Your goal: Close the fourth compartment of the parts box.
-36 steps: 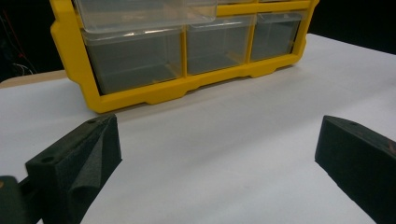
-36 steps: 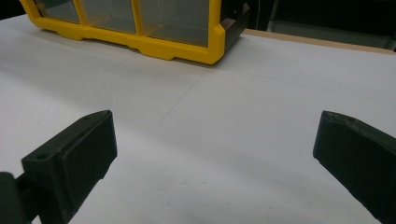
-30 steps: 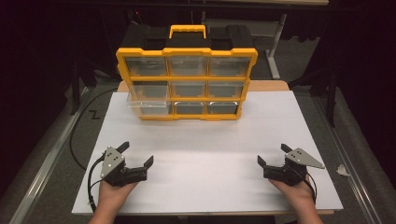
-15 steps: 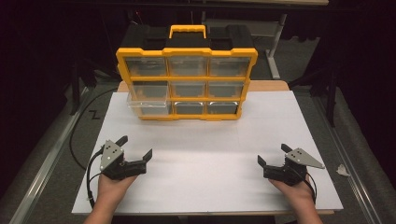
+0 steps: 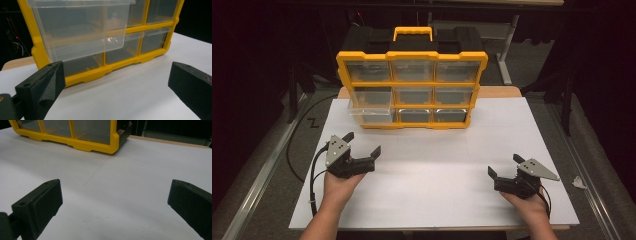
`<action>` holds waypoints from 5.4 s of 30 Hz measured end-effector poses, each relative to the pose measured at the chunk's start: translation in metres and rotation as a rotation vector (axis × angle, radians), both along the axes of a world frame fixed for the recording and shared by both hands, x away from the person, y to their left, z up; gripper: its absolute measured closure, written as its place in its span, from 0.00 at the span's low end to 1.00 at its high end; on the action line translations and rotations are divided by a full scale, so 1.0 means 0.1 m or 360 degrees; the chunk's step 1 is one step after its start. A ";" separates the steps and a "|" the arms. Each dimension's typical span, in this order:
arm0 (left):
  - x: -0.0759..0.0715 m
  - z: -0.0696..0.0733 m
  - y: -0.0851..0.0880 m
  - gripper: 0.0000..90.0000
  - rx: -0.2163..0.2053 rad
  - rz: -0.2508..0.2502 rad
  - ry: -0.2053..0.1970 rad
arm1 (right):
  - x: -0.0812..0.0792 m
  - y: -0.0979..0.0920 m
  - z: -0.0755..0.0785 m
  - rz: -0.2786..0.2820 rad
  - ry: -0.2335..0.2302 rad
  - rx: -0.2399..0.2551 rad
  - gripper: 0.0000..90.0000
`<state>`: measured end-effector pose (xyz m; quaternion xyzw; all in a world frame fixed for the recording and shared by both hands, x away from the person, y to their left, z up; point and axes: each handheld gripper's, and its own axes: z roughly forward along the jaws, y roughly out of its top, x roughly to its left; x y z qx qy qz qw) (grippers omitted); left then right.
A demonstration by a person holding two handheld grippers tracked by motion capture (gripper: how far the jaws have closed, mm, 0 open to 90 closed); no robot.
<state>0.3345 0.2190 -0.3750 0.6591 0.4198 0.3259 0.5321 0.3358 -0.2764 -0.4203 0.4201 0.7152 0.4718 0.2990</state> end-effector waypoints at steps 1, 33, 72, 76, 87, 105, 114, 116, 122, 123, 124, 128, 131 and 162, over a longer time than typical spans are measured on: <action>0.02 0.01 -0.01 0.02 -0.0005 0.0002 -0.0002 | 0.00 0.00 0.00 0.0000 0.0000 0.0000 0.01; -0.17 -0.16 0.00 0.26 -0.0003 0.0077 -0.0077 | 0.01 0.05 -0.02 0.0019 0.0015 0.0018 0.01; -0.22 -0.18 0.09 1.00 -0.0077 0.0161 -0.0125 | 0.01 0.04 -0.02 0.0013 0.0012 0.0007 0.02; -0.21 -0.19 0.10 1.00 -0.0089 0.0157 -0.0105 | 0.01 0.05 -0.02 0.0014 0.0013 0.0005 0.02; -0.09 -0.10 0.04 1.00 -0.0060 0.0188 -0.0115 | 0.00 0.04 -0.01 0.0006 0.0008 0.0000 0.02; 0.15 0.09 -0.05 1.00 -0.0039 0.0195 -0.0077 | 0.00 0.02 0.00 0.0009 -0.0001 0.0004 0.02; 0.28 0.23 -0.06 1.00 -0.0069 0.0199 -0.0057 | 0.00 0.00 0.00 0.0007 -0.0001 0.0012 0.02; 0.30 0.25 -0.07 1.00 -0.0049 0.0198 -0.0061 | 0.00 -0.01 0.00 0.0005 -0.0002 0.0015 0.02; 0.34 0.28 -0.11 1.00 -0.0046 0.0192 -0.0062 | 0.01 -0.02 0.00 0.0006 -0.0001 0.0023 0.02; 0.35 0.29 -0.12 1.00 -0.0044 0.0194 -0.0063 | 0.01 -0.02 0.00 0.0006 -0.0001 0.0024 0.02; 0.35 0.30 -0.12 1.00 -0.0040 0.0194 -0.0057 | 0.00 -0.02 0.00 0.0005 -0.0002 0.0024 0.02; 0.36 0.32 -0.13 1.00 -0.0029 0.0195 -0.0069 | 0.00 -0.02 0.01 0.0007 -0.0008 0.0021 0.02; 0.38 0.35 -0.13 1.00 -0.0022 0.0200 -0.0076 | 0.00 -0.02 0.02 0.0007 -0.0012 0.0020 0.02; 0.54 0.35 -0.16 1.00 -0.0031 0.0241 -0.0073 | 0.00 0.00 0.03 0.0018 -0.0024 0.0021 0.02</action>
